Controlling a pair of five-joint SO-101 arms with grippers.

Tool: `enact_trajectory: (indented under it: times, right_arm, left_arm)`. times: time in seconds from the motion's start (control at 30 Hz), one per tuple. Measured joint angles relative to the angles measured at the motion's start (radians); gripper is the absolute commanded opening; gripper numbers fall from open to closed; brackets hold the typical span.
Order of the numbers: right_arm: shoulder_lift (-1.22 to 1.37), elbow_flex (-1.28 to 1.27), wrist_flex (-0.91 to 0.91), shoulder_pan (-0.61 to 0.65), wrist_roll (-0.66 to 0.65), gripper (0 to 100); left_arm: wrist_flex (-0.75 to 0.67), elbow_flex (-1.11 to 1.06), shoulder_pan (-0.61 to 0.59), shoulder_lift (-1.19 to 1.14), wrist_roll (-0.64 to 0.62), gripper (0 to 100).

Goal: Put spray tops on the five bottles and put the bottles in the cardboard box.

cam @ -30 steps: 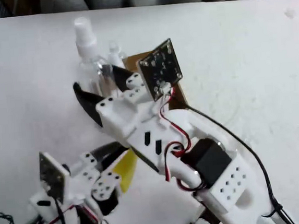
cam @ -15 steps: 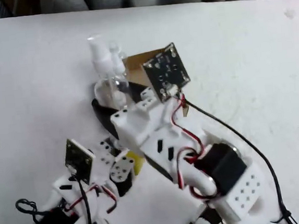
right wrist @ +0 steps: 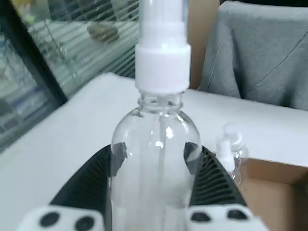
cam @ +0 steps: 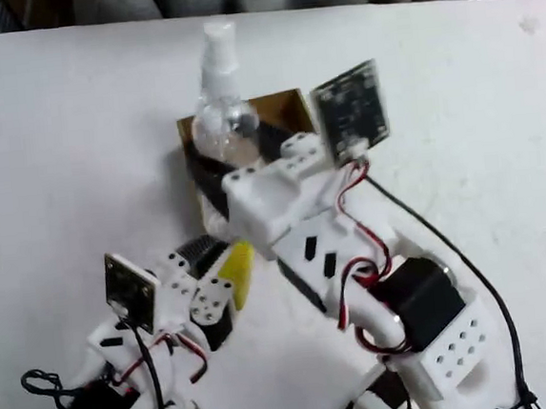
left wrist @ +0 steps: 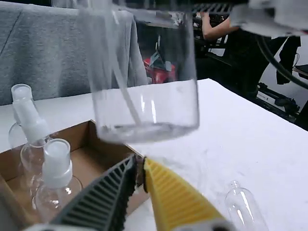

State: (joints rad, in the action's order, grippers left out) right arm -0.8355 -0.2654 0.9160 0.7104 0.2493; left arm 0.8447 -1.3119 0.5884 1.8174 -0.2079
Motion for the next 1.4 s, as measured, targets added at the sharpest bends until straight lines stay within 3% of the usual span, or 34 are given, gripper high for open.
enact_trajectory:
  times: [0.23, 0.43, 0.8, 1.23, 1.4]
  right_arm:
    - [0.003, -0.002, -0.087, -0.021, 0.146, 1.6]
    - [0.06, -0.057, -0.157, -0.026, 0.181, 1.6]
    - [0.041, -0.041, -0.031, 0.031, 0.175, 1.6]
    - [-0.074, -0.018, 0.206, 0.052, 0.051, 1.6]
    - [-0.077, -0.029, 0.195, 0.041, 0.026, 1.6]
  left_arm:
    - [0.0, 0.002, 0.0, 0.0, 0.0, 2]
    - [-0.028, 0.046, -0.006, 0.0, 0.0, 2]
    - [-0.048, 0.069, -0.003, -0.006, 0.089, 2]
    - [-0.112, 0.003, -0.006, -0.006, 0.101, 2]
    - [-0.112, 0.003, -0.006, -0.006, 0.103, 2]
